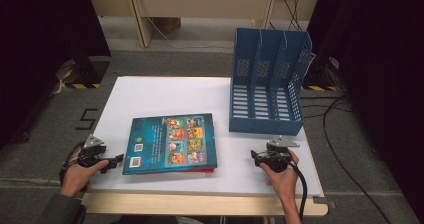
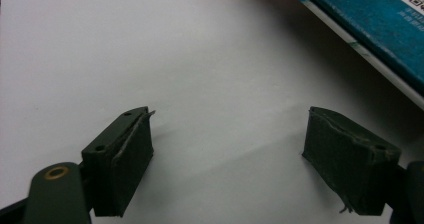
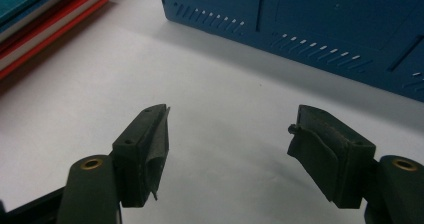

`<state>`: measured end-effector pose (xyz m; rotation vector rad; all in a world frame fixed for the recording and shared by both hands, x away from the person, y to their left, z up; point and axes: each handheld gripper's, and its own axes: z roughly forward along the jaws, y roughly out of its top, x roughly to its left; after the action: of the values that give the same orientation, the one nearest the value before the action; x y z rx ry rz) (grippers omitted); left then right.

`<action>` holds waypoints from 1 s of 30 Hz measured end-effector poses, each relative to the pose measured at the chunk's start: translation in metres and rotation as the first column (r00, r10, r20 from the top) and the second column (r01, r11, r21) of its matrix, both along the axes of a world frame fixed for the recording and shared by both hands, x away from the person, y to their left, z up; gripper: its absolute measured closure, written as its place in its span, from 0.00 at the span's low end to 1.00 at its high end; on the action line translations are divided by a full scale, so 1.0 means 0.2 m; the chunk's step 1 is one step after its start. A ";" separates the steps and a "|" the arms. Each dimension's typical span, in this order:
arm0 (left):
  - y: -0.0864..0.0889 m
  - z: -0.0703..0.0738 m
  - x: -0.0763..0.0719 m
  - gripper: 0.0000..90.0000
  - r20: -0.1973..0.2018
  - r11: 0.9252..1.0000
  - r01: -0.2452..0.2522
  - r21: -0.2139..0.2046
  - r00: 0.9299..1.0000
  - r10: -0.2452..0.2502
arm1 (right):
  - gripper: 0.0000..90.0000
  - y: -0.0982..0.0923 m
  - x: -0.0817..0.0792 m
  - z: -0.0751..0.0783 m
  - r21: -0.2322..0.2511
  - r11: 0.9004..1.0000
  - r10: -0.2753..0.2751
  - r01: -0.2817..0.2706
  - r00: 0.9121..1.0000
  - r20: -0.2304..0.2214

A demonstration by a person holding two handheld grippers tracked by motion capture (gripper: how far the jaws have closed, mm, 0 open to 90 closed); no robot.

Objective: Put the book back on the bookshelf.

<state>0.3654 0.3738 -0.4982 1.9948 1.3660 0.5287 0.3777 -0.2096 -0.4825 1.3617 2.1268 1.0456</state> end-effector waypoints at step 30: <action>-0.01 0.02 0.00 0.20 0.017 0.999 0.021 -0.042 1.000 -0.020 | 0.35 0.03 -0.01 0.01 0.017 1.000 0.019 -0.019 1.000 0.008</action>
<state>0.3645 0.3726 -0.4945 1.9643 1.3352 0.5019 0.3760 -0.2030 -0.4812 1.3451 2.1335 1.0774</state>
